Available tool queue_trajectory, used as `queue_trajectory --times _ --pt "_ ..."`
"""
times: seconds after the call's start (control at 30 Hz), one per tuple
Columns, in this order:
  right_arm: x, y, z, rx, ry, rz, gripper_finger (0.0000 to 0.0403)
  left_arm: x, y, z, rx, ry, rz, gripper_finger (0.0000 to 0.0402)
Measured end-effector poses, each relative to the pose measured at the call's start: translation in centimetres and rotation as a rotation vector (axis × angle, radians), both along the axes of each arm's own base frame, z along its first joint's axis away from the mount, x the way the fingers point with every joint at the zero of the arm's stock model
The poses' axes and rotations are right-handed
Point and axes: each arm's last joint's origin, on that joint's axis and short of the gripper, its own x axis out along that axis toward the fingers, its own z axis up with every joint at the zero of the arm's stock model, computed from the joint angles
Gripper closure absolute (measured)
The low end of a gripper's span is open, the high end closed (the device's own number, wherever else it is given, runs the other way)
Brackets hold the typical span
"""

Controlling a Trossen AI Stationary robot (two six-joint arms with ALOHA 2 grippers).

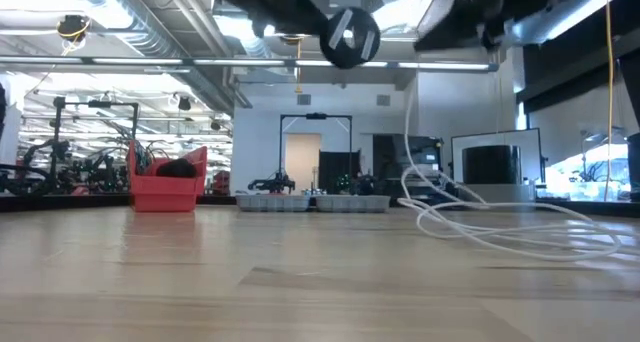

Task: Coil cords
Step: Coil the white wire into the spool

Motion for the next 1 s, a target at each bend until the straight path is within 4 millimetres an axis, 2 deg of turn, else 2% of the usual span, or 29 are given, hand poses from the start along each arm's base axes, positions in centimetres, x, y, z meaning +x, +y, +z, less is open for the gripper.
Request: queue_trajectory --times 0.2,0.43,0.77,1.0 --pt "0.7 0.5 1.2 0.075 -0.14 0.139 0.0401 0.5 0.5 -0.5 -0.017 -0.01 0.021 0.0401" --pt "2.3 1.1 0.7 0.078 -0.203 0.201 0.0399 1.2 0.9 -1.0 -0.024 -0.03 0.036 0.0401" --pt "5.0 0.5 -1.1 0.102 -0.269 0.262 0.0398 1.7 1.0 -1.0 -0.033 -0.083 0.041 0.0402" --pt "7.5 1.0 -1.5 0.045 -0.228 0.283 0.0398 2.0 1.0 -1.2 -0.037 -0.095 0.041 0.0402"
